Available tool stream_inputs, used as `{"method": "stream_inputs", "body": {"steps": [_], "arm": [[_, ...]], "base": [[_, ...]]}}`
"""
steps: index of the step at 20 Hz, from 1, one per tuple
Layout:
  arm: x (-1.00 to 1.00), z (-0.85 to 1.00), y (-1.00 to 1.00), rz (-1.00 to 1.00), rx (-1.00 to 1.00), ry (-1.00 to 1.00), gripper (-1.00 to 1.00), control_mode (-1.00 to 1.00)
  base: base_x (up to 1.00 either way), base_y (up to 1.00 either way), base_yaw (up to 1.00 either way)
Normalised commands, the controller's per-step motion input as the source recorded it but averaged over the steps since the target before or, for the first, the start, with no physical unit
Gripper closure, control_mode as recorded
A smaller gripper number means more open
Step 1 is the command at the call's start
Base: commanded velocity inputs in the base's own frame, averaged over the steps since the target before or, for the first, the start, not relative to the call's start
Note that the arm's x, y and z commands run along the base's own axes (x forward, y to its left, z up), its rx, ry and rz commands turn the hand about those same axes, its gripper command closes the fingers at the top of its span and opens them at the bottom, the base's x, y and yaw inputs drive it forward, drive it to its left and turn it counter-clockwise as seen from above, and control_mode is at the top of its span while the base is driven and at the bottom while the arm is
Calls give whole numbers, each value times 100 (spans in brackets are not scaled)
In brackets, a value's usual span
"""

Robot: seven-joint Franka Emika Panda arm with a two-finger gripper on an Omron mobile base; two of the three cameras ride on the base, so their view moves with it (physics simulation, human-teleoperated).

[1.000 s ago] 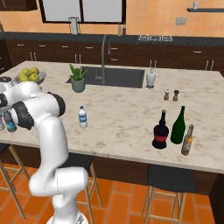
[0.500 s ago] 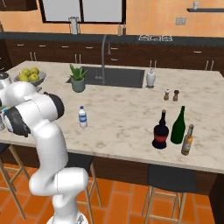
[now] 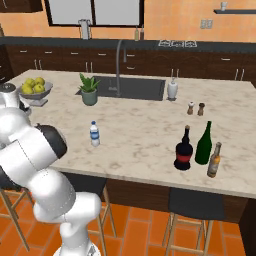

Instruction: Move the plastic bottles in the middle to the plastics group, and the glass bottles in the middle to the glass group.

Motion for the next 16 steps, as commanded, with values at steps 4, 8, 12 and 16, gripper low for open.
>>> {"method": "stream_inputs", "body": {"steps": [4,8,12,16], "arm": [[-39,16,-82,-13,4,5,-100,-100],[-34,13,-81,-18,0,0,-100,-100],[-27,11,-89,-34,0,5,-100,-100],[-11,17,-81,-48,0,14,-100,-100]], "base": [[0,0,0],[0,0,0],[0,0,0],[0,0,0]]}}
